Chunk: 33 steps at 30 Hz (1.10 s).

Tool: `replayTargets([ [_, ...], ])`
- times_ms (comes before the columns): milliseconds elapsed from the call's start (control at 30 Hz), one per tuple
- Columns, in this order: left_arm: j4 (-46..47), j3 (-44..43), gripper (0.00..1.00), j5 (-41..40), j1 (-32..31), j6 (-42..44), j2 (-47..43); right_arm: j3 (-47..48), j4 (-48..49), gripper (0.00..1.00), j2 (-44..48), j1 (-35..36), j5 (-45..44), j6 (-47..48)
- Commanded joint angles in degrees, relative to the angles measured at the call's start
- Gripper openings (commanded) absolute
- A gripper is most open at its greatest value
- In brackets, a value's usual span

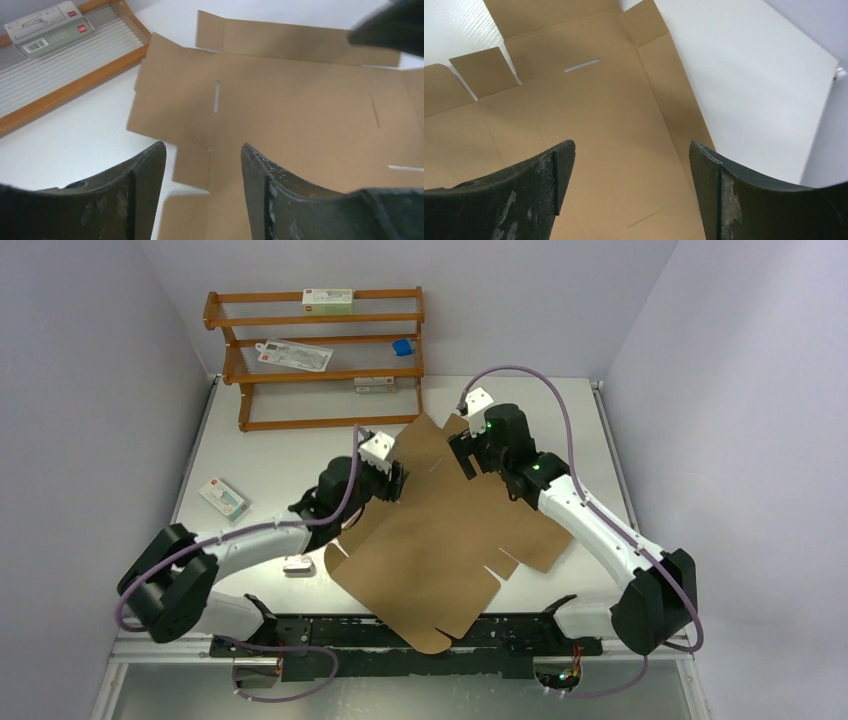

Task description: Fold the paper box

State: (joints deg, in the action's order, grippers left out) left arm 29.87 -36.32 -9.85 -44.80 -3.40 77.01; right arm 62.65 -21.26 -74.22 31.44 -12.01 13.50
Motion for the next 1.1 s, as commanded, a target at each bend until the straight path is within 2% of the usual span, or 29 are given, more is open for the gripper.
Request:
replayTargets([
  [0,-6.7,-8.2,0.64,9.0,6.6,0.3,6.7,-2.4,5.5,0.89,-1.6,-2.4,5.4,-3.5],
  [200,-15.2,-21.9,0.69,17.6,13.3,1.8,19.2,-4.2,9.0,0.89,-1.5,-5.4,6.9,-3.6],
  [333,-19.2,-30.5,0.68,24.0,16.9,1.6,27.1,-5.2,11.2,0.88,-1.3,-5.7,7.3,-3.0],
  [700,-24.1,-46.4,0.66,33.7,21.1,0.0,43.7,-7.2,13.9,0.88,-0.5,-5.7,6.2,-1.6],
  [967,-27.3,-52.9,0.58,38.6,21.7,0.2,50.3,-5.1,13.3,0.88,-2.8,-5.6,5.8,-0.9],
  [1067,-27.8,-54.1,0.48,39.4,21.7,0.4,51.2,-3.9,13.4,0.88,-4.5,-5.6,5.4,-0.5],
])
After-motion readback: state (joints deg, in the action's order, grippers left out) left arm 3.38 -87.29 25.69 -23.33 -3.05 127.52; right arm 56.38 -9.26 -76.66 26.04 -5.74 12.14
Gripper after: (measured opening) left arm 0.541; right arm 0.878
